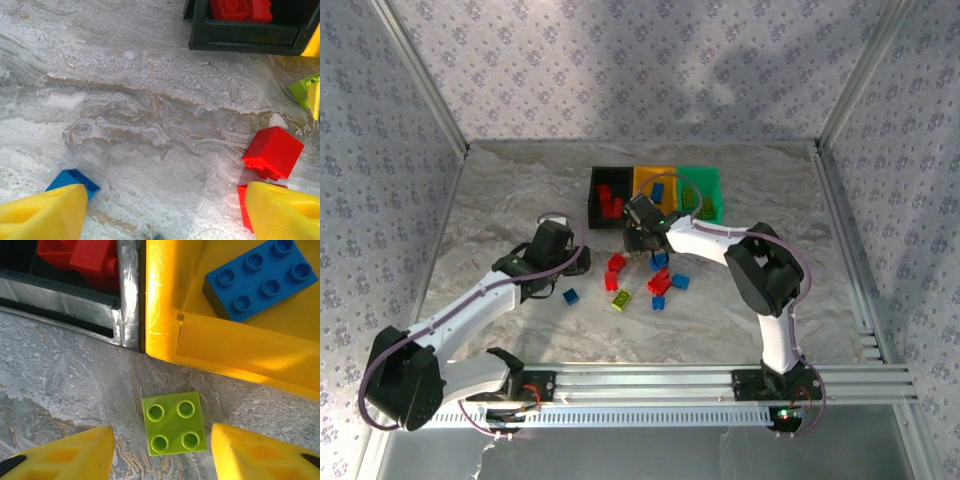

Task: Sort the legos into containers by color
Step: Pick up the lego from the center of the table.

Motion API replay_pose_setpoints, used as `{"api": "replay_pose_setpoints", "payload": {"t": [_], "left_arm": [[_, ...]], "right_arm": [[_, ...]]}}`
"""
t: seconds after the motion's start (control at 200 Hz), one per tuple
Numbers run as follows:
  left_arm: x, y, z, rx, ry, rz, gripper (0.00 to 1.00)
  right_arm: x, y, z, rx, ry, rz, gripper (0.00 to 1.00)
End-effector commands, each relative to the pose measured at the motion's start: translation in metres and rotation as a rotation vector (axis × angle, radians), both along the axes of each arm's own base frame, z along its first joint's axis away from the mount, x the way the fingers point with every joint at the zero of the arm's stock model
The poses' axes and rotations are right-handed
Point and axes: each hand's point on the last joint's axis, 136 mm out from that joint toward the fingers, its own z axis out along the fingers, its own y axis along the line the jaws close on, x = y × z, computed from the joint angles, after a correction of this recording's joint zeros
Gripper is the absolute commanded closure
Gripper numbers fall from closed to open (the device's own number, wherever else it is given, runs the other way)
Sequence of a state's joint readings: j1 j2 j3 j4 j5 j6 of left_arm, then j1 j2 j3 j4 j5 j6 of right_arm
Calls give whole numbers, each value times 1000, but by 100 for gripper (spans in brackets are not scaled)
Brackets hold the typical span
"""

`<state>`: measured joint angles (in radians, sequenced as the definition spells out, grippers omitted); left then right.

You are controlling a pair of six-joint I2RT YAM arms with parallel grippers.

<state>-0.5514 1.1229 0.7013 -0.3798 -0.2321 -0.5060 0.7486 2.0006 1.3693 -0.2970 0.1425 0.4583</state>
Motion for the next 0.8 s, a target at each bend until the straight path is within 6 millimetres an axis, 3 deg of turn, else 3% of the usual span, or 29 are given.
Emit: {"api": "replay_pose_setpoints", "payload": {"t": [0.0,0.25,0.445,0.575,0.795], "left_arm": [[-8,7,-2,-21,5,32,18],[-11,6,-10,-33,21,30,18],[-10,2,-12,-43,26,23,18],[-10,2,-15,-42,39,22,18],[-10,0,-20,-47,50,21,18]], "right_arm": [[-1,-8,-15,-59,37,-16,45],[-4,-6,-23,-74,49,-12,54],[-4,-9,-14,-70,26,-19,63],[-7,-10,1,-54,9,-17,66],[-15,-24,51,-6,-80,-39,66]]}}
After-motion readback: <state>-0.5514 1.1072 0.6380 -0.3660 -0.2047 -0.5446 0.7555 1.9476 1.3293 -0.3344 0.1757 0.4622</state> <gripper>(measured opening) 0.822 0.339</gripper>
